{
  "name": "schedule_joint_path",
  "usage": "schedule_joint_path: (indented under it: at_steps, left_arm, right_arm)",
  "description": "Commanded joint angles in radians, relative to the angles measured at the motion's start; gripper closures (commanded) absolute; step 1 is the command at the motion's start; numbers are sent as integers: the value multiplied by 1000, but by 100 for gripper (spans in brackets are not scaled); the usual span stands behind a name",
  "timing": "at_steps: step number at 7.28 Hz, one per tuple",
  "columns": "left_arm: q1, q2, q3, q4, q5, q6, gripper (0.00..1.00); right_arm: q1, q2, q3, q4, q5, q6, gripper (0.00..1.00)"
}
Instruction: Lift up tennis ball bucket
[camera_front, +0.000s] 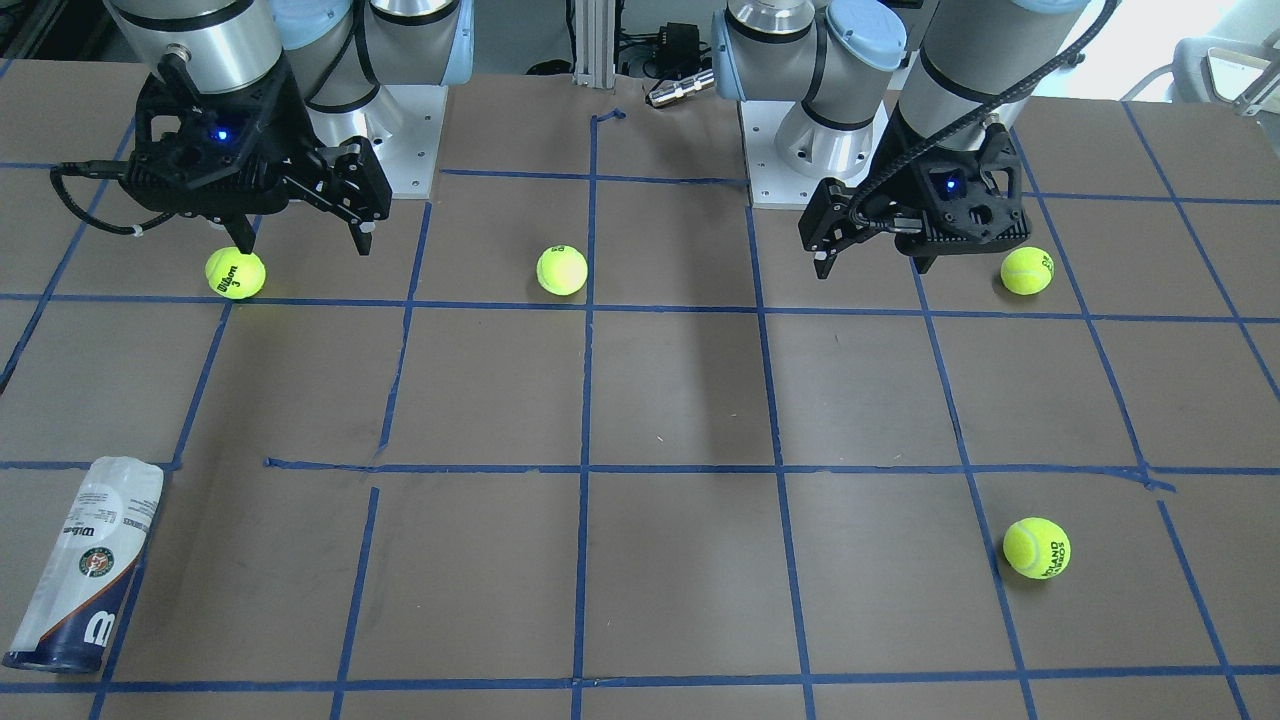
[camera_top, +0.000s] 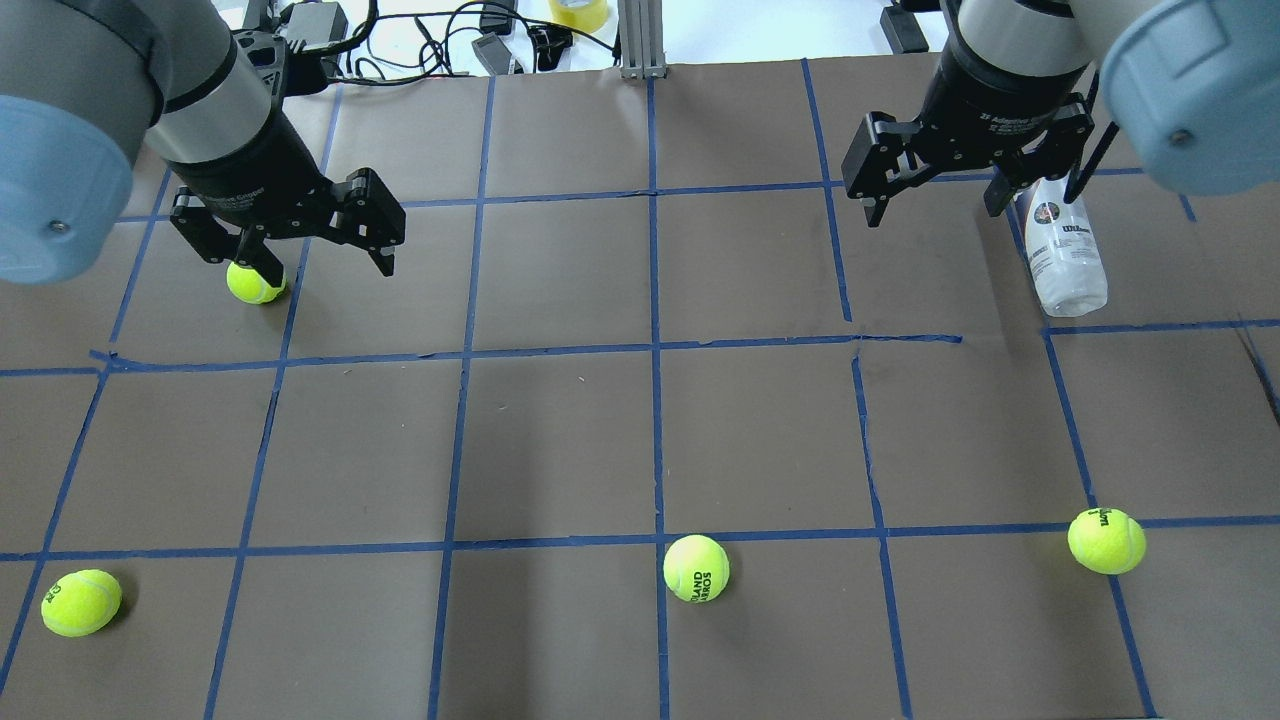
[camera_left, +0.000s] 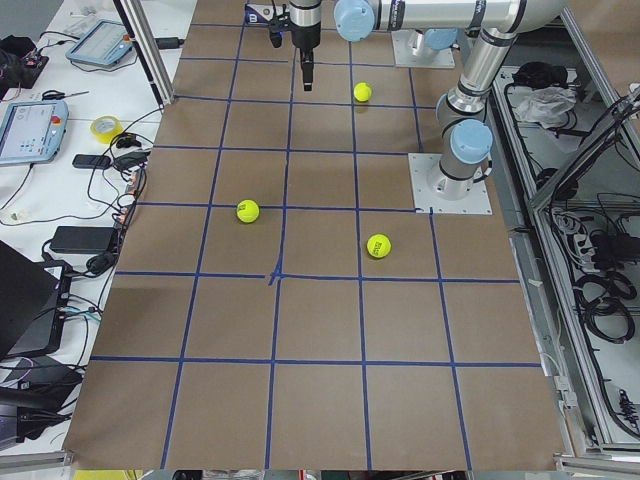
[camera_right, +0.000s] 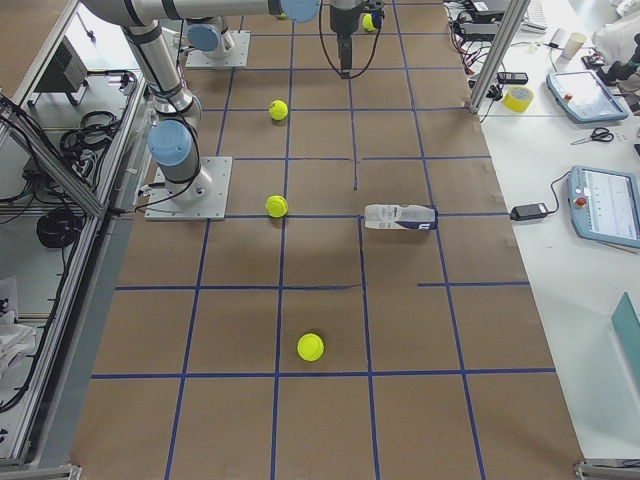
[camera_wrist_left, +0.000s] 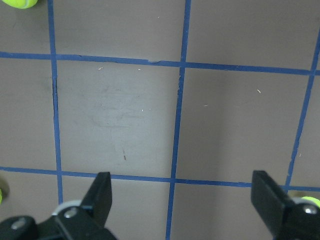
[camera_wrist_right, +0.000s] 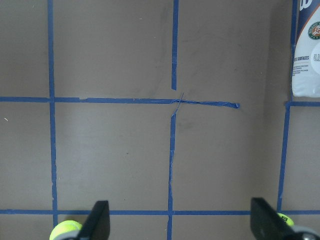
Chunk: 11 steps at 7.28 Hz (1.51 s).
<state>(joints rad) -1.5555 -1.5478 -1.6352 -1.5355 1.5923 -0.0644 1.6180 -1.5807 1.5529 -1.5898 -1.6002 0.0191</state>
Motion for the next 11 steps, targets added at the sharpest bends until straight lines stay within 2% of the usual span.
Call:
schedule_joint_path:
  at_steps: [1,5,7,9,11]
  left_arm:
    - [0,0,0,2,0,0,0]
    - [0,0,0,2,-3,0,0]
    - [0,-2,0,2,-8,-2,0]
    - [0,-2,0,2,-8,0,0]
    - [0,-2,0,2,-3,0,0]
  right_arm:
    - [-1,-1,3,1,-3,2,0]
    - [-7,2,10,-50,0,-1,0]
    - [-67,43,21,-58,17,2,0]
    - [-148,108,21,-145,3,-51,0]
    - [-277,253,13,-330,3,-212,0]
